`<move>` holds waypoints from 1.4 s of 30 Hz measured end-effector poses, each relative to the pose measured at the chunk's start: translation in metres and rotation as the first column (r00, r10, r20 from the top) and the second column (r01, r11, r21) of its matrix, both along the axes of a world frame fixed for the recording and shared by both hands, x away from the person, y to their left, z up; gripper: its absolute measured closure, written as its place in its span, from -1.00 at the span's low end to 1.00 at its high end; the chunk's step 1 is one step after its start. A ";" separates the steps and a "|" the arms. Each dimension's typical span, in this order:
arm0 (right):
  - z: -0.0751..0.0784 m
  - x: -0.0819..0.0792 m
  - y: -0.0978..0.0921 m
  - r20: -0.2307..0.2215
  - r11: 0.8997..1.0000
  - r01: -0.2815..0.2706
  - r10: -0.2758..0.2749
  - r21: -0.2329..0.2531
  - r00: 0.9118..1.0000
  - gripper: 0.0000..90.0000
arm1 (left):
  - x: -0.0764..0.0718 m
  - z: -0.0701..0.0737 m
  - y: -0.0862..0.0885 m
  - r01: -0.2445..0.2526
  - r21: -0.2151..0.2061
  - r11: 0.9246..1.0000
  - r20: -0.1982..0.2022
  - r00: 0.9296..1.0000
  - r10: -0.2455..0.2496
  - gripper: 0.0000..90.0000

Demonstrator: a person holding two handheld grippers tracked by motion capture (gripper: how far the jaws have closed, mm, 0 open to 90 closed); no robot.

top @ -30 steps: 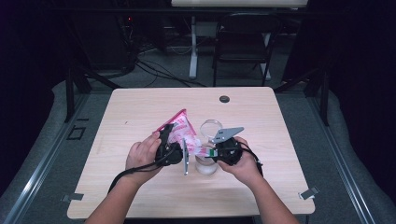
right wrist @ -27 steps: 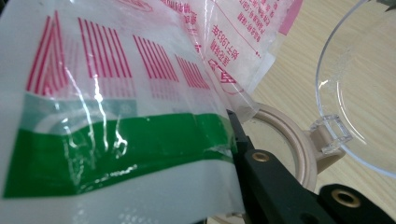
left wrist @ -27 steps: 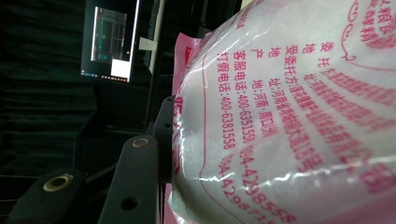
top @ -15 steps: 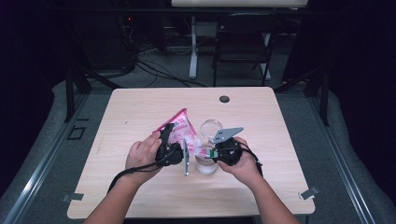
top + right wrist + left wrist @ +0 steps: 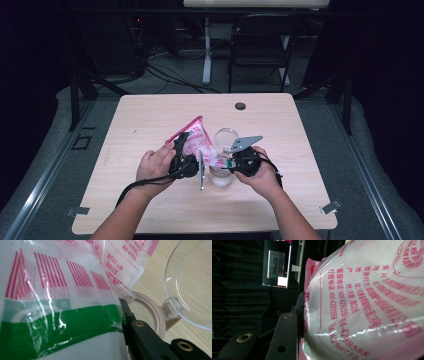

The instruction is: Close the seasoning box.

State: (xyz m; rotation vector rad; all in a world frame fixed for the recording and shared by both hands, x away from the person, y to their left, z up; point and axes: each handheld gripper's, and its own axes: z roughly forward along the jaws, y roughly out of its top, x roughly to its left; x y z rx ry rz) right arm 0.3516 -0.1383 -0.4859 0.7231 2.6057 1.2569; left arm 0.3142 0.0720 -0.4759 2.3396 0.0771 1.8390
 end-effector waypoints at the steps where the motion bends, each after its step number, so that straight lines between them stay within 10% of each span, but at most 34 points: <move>1: 0.000 0.000 -0.001 0.002 1.000 0.002 -0.002 0.000 1.000 1.00 | 0.000 0.000 -0.001 -0.003 0.002 1.000 0.002 1.000 0.003 0.42; 42: -0.002 -0.001 0.003 -0.015 1.000 -0.019 0.019 -0.010 1.000 1.00 | -0.002 0.002 0.003 0.005 0.007 1.000 0.030 1.000 -0.005 0.42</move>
